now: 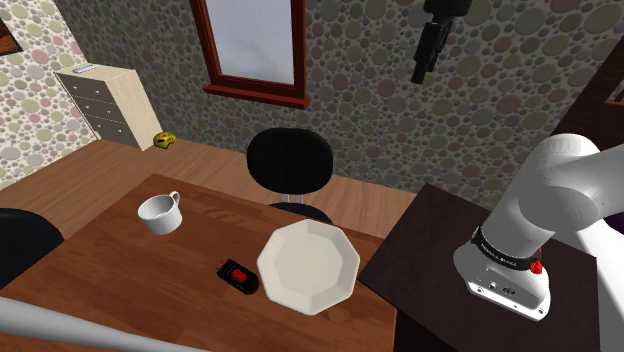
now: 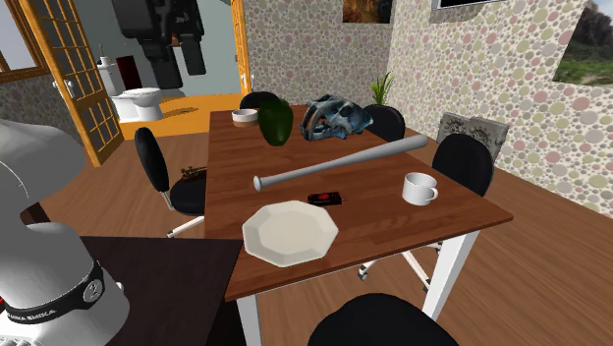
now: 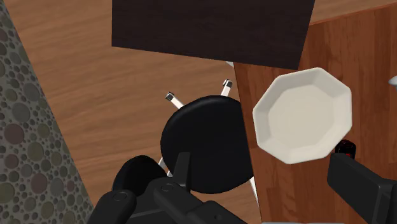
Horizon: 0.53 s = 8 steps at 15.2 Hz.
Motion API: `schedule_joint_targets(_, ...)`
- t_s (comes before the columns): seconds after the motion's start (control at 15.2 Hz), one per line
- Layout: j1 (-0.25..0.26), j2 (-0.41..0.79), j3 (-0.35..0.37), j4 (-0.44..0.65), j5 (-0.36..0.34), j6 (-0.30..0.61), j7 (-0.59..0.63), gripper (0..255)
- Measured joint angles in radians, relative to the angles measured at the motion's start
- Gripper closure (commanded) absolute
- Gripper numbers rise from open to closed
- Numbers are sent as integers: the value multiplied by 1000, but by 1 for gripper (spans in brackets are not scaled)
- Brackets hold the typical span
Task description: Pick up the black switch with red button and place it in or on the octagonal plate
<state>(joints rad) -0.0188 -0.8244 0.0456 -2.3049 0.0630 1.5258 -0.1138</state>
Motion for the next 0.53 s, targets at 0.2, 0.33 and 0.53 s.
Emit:
schedule_joint_targets(0.2, 5, 19, 20, -17, 13, 31, 18, 0)
schedule_joint_targets(0.33, 12, 45, 46, -35, 31, 70, 43, 0)
schedule_joint_targets(0.53, 25, 91, 94, -62, 61, 136, 88, 0)
